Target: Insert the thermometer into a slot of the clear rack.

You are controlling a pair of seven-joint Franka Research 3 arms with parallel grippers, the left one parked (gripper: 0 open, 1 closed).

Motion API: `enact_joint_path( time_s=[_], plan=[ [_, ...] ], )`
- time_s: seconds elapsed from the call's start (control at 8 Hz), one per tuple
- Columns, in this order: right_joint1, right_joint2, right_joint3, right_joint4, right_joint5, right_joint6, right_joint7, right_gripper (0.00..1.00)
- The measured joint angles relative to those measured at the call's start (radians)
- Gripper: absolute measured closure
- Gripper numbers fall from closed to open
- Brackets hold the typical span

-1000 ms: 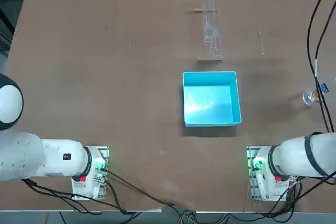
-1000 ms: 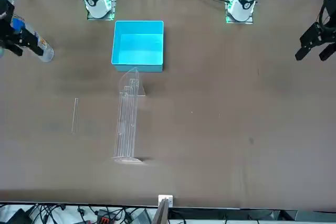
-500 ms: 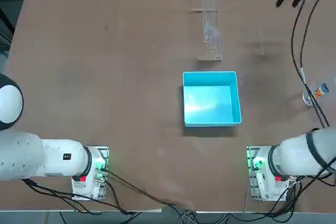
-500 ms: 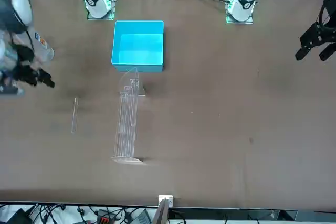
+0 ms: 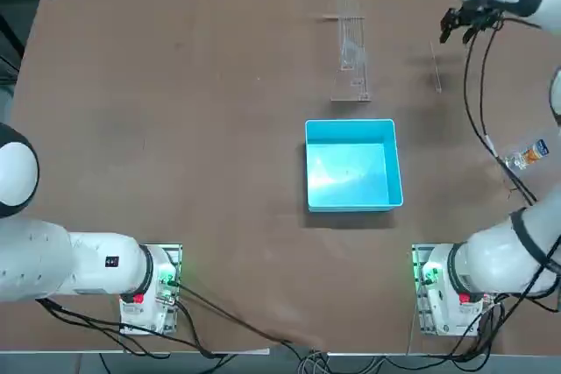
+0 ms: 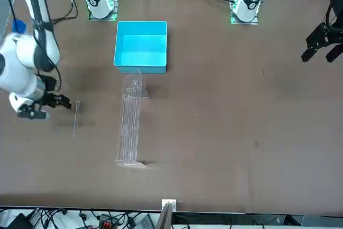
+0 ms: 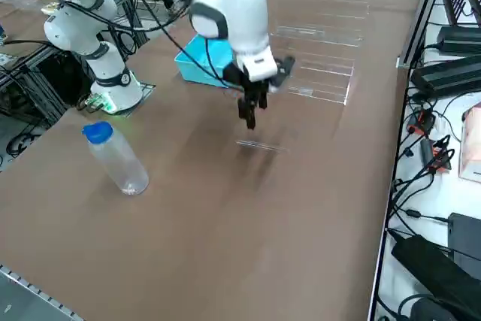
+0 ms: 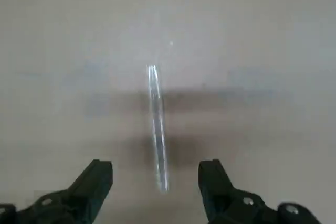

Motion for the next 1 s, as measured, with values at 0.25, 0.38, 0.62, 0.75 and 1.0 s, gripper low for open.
enact_joint_path(
  time_s=[0.25,0.38,0.62,0.75,1.0],
  plan=[
    [0.000,0.096,0.001,-0.004,0.001,0.121,-0.015,0.02],
    [0.000,0.122,0.003,-0.002,0.001,0.137,-0.015,0.04],
    [0.000,0.147,0.004,-0.001,0.002,0.150,-0.015,0.06],
    [0.000,0.157,0.004,-0.001,0.002,0.157,-0.015,0.10],
    [0.000,0.178,0.004,0.003,0.002,0.167,-0.015,0.15]
  ],
)
